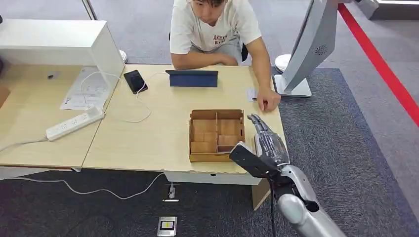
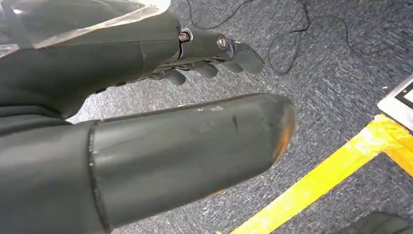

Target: Pass the card to the sensor for recognition and then transmit it.

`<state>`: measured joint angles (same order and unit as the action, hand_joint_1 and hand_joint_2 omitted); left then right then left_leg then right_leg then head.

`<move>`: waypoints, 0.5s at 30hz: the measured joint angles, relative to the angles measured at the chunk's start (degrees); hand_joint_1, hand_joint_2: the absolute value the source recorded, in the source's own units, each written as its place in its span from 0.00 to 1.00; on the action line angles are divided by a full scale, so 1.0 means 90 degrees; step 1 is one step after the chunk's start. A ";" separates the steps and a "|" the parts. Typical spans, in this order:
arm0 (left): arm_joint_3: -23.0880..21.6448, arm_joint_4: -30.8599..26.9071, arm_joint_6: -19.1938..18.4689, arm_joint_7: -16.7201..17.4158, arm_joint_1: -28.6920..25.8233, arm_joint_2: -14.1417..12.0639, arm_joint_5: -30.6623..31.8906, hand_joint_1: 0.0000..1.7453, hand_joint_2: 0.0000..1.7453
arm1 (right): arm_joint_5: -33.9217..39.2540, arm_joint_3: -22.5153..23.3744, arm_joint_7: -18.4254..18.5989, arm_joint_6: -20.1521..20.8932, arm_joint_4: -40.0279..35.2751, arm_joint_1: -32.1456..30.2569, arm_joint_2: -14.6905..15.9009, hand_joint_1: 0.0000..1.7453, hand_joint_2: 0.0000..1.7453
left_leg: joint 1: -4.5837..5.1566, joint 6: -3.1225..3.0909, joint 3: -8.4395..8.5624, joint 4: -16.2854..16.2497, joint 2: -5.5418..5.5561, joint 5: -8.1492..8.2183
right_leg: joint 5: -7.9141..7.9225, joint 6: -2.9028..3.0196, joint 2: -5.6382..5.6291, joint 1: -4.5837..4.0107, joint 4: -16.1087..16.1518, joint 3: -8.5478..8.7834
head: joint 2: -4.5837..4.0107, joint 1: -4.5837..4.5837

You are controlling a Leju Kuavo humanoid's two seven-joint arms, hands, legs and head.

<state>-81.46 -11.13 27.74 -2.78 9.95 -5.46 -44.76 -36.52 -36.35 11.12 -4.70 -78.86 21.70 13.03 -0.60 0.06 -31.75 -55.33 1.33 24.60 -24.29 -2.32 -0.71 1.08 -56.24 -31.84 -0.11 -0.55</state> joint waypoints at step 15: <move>0.0000 0.0000 -0.0029 -0.0002 0.0003 -0.0002 0.0012 0.00 0.00 | -0.0343 -0.0102 0.0182 0.0170 0.0068 0.0039 0.0036 0.00 1.00 | 0.0000 0.0000 -0.0001 0.0000 0.0000 0.0000 | 0.0000 0.0000 0.0000 0.0000 0.0000 0.0000 | 0.0000 -0.0002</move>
<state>-81.46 -11.13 27.47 -2.80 9.98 -5.49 -44.65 -39.61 -37.27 12.76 -3.17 -78.25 22.05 13.35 -0.60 0.06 -31.75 -55.33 1.32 24.60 -24.29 -2.32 -0.72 1.08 -56.24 -31.84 -0.11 -0.57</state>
